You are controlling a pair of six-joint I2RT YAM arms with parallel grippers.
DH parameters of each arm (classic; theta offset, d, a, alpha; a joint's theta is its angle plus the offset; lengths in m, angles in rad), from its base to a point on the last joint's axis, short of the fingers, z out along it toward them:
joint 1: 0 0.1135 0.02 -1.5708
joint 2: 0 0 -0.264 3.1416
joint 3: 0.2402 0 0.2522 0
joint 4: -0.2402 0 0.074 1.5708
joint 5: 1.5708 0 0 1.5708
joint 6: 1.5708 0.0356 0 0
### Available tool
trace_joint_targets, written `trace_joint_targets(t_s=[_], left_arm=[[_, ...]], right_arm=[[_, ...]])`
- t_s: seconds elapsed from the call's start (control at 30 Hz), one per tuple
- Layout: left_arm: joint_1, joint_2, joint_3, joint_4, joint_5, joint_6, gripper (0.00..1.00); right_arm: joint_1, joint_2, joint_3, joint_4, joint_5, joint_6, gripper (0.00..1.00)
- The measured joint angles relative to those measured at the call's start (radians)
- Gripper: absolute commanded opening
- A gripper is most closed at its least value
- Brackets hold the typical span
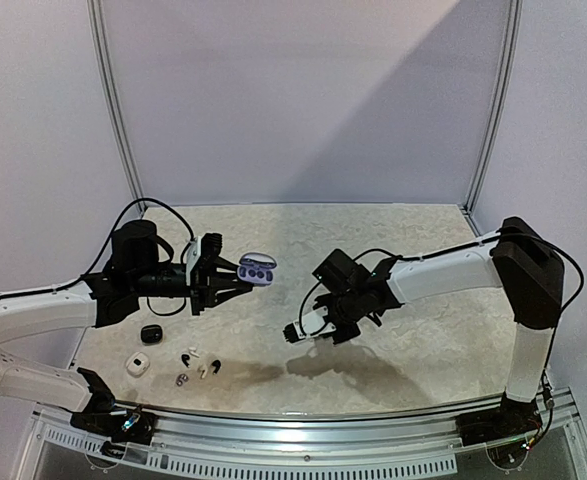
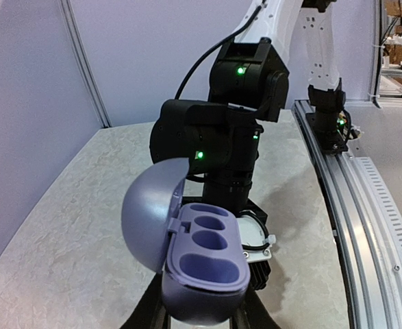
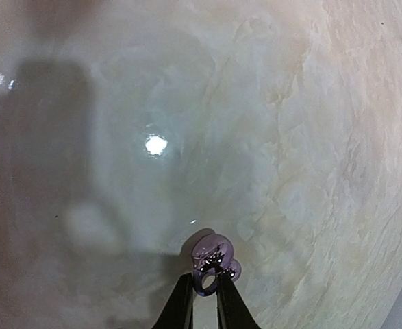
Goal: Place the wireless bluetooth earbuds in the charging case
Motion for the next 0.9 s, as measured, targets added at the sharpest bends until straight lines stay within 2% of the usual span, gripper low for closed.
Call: trace_joint_targets(t_s=[0.47,0.77,0.9], left_arm=[[0.000,0.000,0.000,0.000,0.000,0.000,0.00],[0.000,0.000,-0.002,0.001,0.000,0.000,0.00],[0.000,0.000,-0.004,0.001,0.000,0.000,0.00]], right_arm=[[0.000,0.034,0.035,0.022,0.008,-0.001,0.13],[0.000,0.059,0.073,0.021,0.007,-0.009,0.10],[0.000,0.061,0.081,0.022,0.008,-0.013,0.05]])
